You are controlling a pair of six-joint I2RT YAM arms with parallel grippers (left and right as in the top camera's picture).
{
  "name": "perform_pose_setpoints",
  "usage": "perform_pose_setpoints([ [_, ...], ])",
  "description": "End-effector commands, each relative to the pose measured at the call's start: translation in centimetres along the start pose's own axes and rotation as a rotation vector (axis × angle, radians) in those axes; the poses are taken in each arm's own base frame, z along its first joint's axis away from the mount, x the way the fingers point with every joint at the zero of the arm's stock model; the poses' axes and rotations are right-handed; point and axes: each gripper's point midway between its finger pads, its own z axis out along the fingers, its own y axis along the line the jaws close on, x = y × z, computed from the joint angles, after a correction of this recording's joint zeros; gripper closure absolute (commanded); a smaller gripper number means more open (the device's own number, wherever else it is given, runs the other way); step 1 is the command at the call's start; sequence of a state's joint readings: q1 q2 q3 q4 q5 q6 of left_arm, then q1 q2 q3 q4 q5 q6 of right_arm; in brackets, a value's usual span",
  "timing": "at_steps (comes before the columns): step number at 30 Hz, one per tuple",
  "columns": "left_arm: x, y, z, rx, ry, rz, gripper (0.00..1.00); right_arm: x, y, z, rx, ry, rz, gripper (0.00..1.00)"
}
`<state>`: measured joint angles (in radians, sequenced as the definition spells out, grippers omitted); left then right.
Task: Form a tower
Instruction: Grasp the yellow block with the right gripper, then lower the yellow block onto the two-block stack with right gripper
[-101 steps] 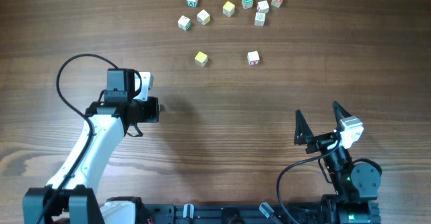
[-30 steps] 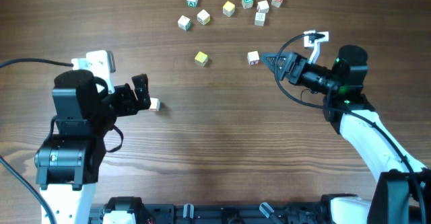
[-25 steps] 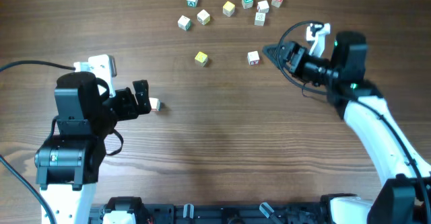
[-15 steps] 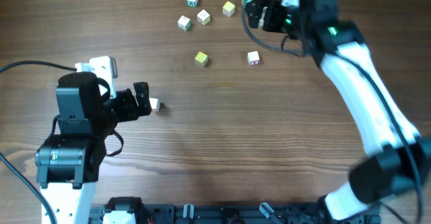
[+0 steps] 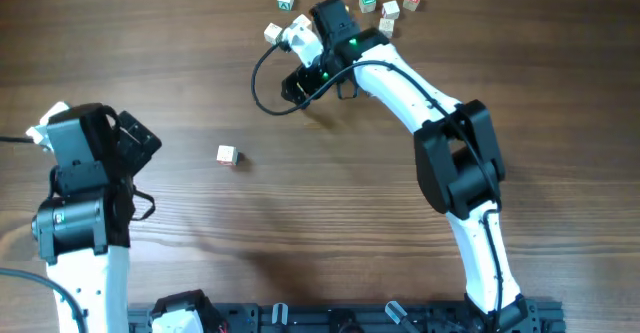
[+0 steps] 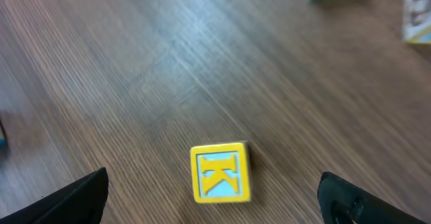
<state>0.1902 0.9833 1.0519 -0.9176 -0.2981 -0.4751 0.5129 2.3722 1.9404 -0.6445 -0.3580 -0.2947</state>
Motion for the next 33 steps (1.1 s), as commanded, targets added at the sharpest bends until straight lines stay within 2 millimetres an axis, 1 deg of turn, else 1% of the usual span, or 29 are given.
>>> perform_pose_setpoints([
  [1, 0.6, 0.6, 2.2, -0.059, 0.064, -0.023, 0.0, 1.1, -0.1, 3.1, 0.025, 0.039, -0.059, 0.0],
  [2, 0.9, 0.5, 2.6, -0.064, 0.081, -0.018, 0.0, 1.6, 0.0, 3.9, 0.033, 0.055, -0.061, 0.01],
  [3, 1.3, 0.6, 2.8, -0.07, 0.099, -0.013, 0.0, 1.7, 0.1, 4.0, 0.035, 0.061, -0.062, 0.04],
  [4, 1.6, 0.7, 3.1, -0.08, 0.117, -0.007, 0.0, 1.6, 0.2, 4.1, 0.038, 0.06, -0.061, 0.12],
  [5, 1.7, 0.7, 3.2, -0.082, 0.12, -0.006, 0.0, 1.3, 0.1, 4.0, 0.055, 0.053, -0.043, 0.15],
  [7, 1.7, 0.6, 3.4, -0.083, 0.123, -0.013, 0.0, 1.1, -0.7, 3.9, 0.107, 0.046, 0.007, 0.35],
  [8, 1.7, 0.6, 3.4, -0.082, 0.122, -0.013, 0.0, 1.1, -0.8, 3.9, 0.115, 0.046, 0.034, 0.49],
  [9, 1.6, 0.5, 3.4, -0.08, 0.12, -0.014, 0.0, 0.9, -0.8, 3.6, 0.12, 0.039, 0.089, 0.59],
  [10, 1.7, 0.3, 3.4, -0.066, 0.124, -0.016, 0.0, 0.5, -0.8, 3.2, 0.122, 0.027, 0.125, 0.62],
  [11, 2.3, -0.7, 3.4, -0.008, 0.161, -0.021, 0.0, -0.9, -0.4, 1.8, 0.119, -0.01, 0.176, 0.66],
  [12, 2.8, -1.5, 3.3, 0.038, 0.191, -0.024, 0.0, -2.3, 0.3, 0.2, 0.104, -0.048, 0.188, 0.69],
  [13, 2.8, -1.6, 3.3, 0.042, 0.194, -0.024, 0.0, -3.9, 1.3, -2.0, 0.082, -0.09, 0.204, 0.73],
  [14, 2.4, -1.5, 2.9, 0.047, 0.182, -0.032, 0.0, -5.5, 2.7, -4.7, 0.044, -0.131, 0.232, 0.76],
  [15, 2.0, -1.4, 2.5, 0.047, 0.173, -0.04, 0.0, -6.4, 3.6, -6.4, 0.013, -0.154, 0.232, 0.76],
  [16, 1.2, -1.0, 1.7, 0.046, 0.154, -0.056, 0.0, -7.0, 4.4, -7.7, -0.016, -0.172, 0.249, 0.76],
  [17, -0.3, -0.4, 0.4, 0.041, 0.122, -0.086, 0.0, -7.7, 5.9, -9.4, -0.074, -0.19, 0.295, 0.76],
  [18, -1.9, 0.7, -1.3, 0.031, 0.081, -0.126, 0.0, -8.0, 7.3, -10.0, -0.127, -0.19, 0.328, 0.76],
  [19, -2.8, 1.3, -2.3, 0.024, 0.055, -0.151, 0.0, -8.2, 8.7, -10.0, -0.176, -0.18, 0.359, 0.76],
  [20, -4.1, 2.8, -3.8, 0.006, 0.007, -0.2, 0.0, -8.2, 10.5, -9.8, -0.219, -0.161, 0.371, 0.75],
  [21, -4.5, 3.6, -4.5, -0.007, -0.013, -0.235, 0.0, -7.9, 12.2, -9.3, -0.231, -0.134, 0.361, 0.75],
  [22, -4.5, 5.1, -5.4, -0.036, -0.036, -0.319, 0.0, -7.1, 13.8, -8.3, -0.173, -0.091, 0.34, 0.75],
  [23, -4.4, 6.1, -6.0, -0.059, -0.047, -0.359, 0.0, -6.5, 14.3, -7.7, -0.104, -0.067, 0.316, 0.75],
  [24, -4.2, 6.8, -6.3, -0.078, -0.05, -0.38, 0.0, -5.4, 15.0, -6.7, 0.008, -0.03, 0.239, 0.76],
  [25, -3.9, 7.2, -6.4, -0.09, -0.043, -0.387, 0.0, -4.6, 16.1, -6.0, 0.04, -0.004, 0.165, 0.75],
  [26, -3.8, 7.2, -6.3, -0.092, -0.037, -0.386, 0.0, -4.1, 17.4, -5.4, 0.029, 0.017, 0.086, 0.75],
  [28, -3.7, 6.9, -5.6, -0.089, -0.008, -0.388, 0.0, -3.5, 20.6, -4.1, -0.002, 0.037, -0.104, 0.7],
  [29, -3.6, 6.7, -5.2, -0.081, 0.011, -0.387, 0.0, -3.2, 21.3, -3.5, -0.006, 0.044, -0.149, 0.69],
  [30, -3.4, 6.5, -4.5, -0.082, 0.038, -0.385, 0.0, -2.5, 21.9, -2.2, -0.004, 0.064, -0.195, 0.69],
  [33, -3.0, 6.5, -2.6, -0.112, 0.1, -0.38, 0.0, -1.1, 21.4, 0.1, 0.042, 0.113, -0.252, 0.76],
])
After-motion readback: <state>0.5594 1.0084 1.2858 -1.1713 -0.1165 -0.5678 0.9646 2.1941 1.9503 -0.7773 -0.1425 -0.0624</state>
